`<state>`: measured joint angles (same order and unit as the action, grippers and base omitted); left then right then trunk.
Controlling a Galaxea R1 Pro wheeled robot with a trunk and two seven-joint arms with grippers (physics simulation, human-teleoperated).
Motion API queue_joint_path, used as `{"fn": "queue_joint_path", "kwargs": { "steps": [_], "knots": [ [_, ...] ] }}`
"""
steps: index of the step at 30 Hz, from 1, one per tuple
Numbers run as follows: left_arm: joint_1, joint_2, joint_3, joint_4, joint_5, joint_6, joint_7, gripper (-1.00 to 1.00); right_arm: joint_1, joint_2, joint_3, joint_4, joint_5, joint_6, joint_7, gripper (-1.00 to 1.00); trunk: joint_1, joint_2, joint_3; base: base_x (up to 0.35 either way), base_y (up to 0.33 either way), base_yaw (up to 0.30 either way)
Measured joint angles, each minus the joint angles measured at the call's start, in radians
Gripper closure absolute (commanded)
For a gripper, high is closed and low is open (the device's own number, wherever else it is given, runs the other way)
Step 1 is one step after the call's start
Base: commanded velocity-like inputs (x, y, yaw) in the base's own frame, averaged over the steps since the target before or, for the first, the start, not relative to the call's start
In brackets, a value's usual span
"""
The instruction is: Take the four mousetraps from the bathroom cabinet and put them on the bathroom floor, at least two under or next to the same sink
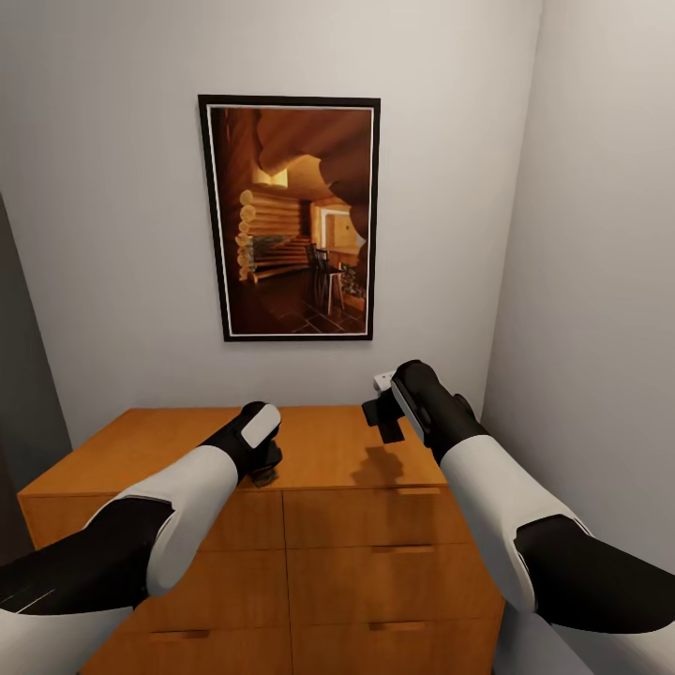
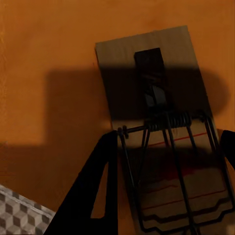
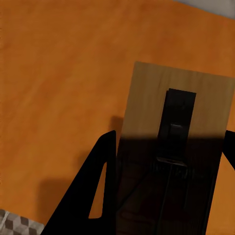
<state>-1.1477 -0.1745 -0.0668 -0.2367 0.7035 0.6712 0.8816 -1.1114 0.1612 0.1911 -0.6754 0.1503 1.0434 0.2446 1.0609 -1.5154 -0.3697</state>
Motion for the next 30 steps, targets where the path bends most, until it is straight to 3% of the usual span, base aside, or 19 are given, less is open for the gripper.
{"fn": "queue_joint_path", "kwargs": {
  "steps": [12, 16, 18, 22, 25, 30],
  "knots": [
    [0.000, 0.000, 0.001, 0.001, 0.005, -0.004, 0.001, 1.00, 0.000, 0.000, 0.000, 0.000, -0.004, 0.000, -0.001, 1.00, 0.000, 0.000, 0.000, 0.000, 0.000, 0.000],
    [0.000, 0.000, 0.001, -0.105, 0.016, 0.019, 0.010, 1.00, 0.000, 0.000, 0.000, 0.000, -0.004, 0.000, -0.002, 1.00, 0.000, 0.000, 0.000, 0.000, 0.000, 0.000],
    [0.000, 0.000, 0.000, -0.181, 0.016, 0.082, 0.014, 1.00, 0.000, 0.001, 0.000, 0.000, -0.006, 0.000, -0.003, 1.00, 0.000, 0.000, 0.000, 0.000, 0.000, 0.000],
    [0.000, 0.000, 0.000, -0.328, 0.009, 0.287, 0.010, 1.00, 0.000, 0.000, 0.000, 0.000, -0.002, 0.000, -0.004, 1.00, 0.000, 0.000, 0.000, 0.000, 0.000, 0.000],
    [-0.001, 0.000, -0.001, -0.421, 0.009, 0.333, 0.010, 1.00, 0.000, 0.000, 0.000, 0.000, 0.000, 0.000, -0.005, 1.00, 0.000, 0.000, 0.000, 0.000, 0.000, 0.000],
    [0.000, 0.000, 0.000, -0.477, 0.013, 0.355, 0.010, 1.00, 0.000, 0.000, 0.000, 0.000, -0.003, 0.000, -0.007, 1.00, 0.000, 0.000, 0.000, 0.000, 0.000, 0.000]
  ]
}}
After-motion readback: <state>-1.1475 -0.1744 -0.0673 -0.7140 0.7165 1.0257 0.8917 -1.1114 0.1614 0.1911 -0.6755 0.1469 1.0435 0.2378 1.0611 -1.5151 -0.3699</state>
